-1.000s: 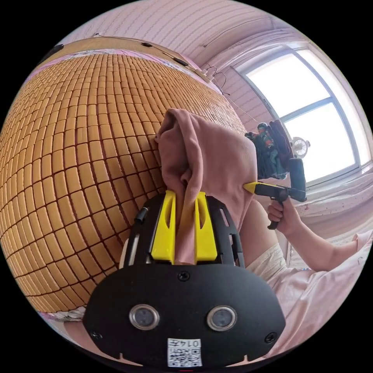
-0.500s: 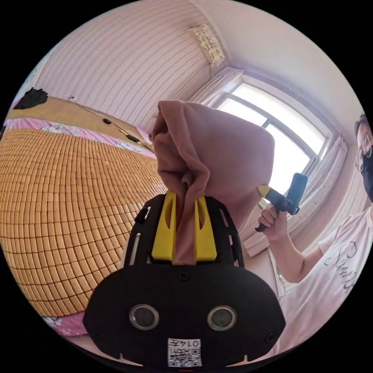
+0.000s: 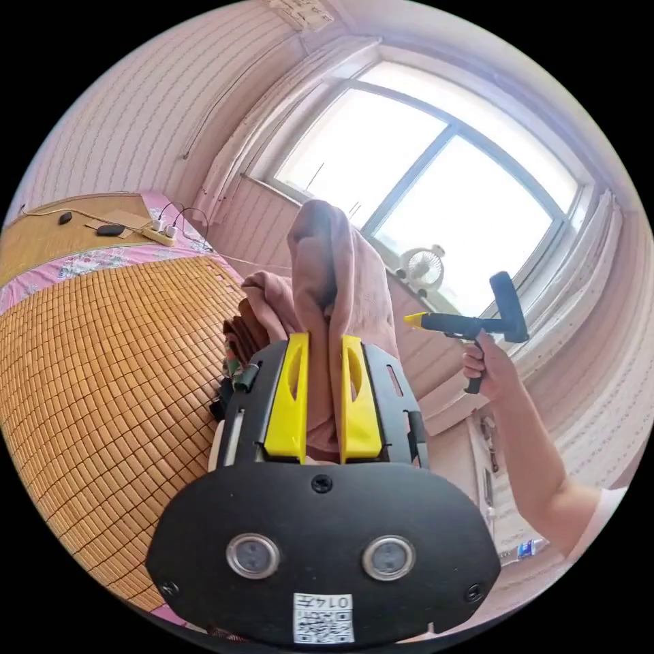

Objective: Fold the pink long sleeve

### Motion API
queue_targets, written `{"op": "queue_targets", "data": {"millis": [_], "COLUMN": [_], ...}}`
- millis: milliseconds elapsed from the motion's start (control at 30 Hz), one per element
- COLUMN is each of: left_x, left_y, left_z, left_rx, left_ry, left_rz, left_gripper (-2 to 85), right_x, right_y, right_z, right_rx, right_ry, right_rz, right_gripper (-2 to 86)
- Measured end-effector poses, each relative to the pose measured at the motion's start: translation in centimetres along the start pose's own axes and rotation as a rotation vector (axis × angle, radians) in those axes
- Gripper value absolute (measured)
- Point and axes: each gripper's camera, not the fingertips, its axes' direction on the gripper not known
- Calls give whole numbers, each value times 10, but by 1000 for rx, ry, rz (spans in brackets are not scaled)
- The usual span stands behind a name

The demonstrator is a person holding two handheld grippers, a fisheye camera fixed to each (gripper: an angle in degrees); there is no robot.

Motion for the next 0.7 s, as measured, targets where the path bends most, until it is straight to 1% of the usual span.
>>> {"op": "queue_targets", "data": {"millis": [33,100,133,167,200,233,267,333,433,500,567,633,700], "left_x": [-2,-16,-18,-22,-26,-28,-33,-37,-34,-35,-40,-48,-64], "left_y": [0,1,2,4,6,7,11,20,47,89,128,170,228], "left_z": [5,4,0,-7,-11,-13,-20,-40,-89,-136,-172,-210,-269], "left_rx": [-16,-7,7,22,5,-7,-16,27,88,104,77,42,40], "left_ry": [-20,9,13,-26,-93,-116,-117,-63,-63,-93,-142,-234,-393], "left_rz": [-15,-71,-73,-58,-38,-35,-42,-37,48,111,136,134,57], "left_gripper": [57,49,45,35,29,26,22,19,15,15,17,23,32], "right_x": [5,1,-6,-13,-16,-21,-27,-41,-86,-120,-167,-203,-238], "right_y": [8,21,30,38,40,43,47,56,83,104,135,158,176], "right_z": [25,60,70,72,72,73,72,64,44,37,41,56,81], "right_rx": [-47,-115,-69,-17,1,14,19,52,150,187,209,192,135], "right_ry": [-10,-1,16,30,38,26,28,50,41,7,-79,-167,-251], "right_rz": [12,-14,-29,-53,-50,-47,-49,-40,-120,-180,-263,-326,-369], "right_gripper": [77,70,68,66,64,63,62,60,55,60,68,70,73]}}
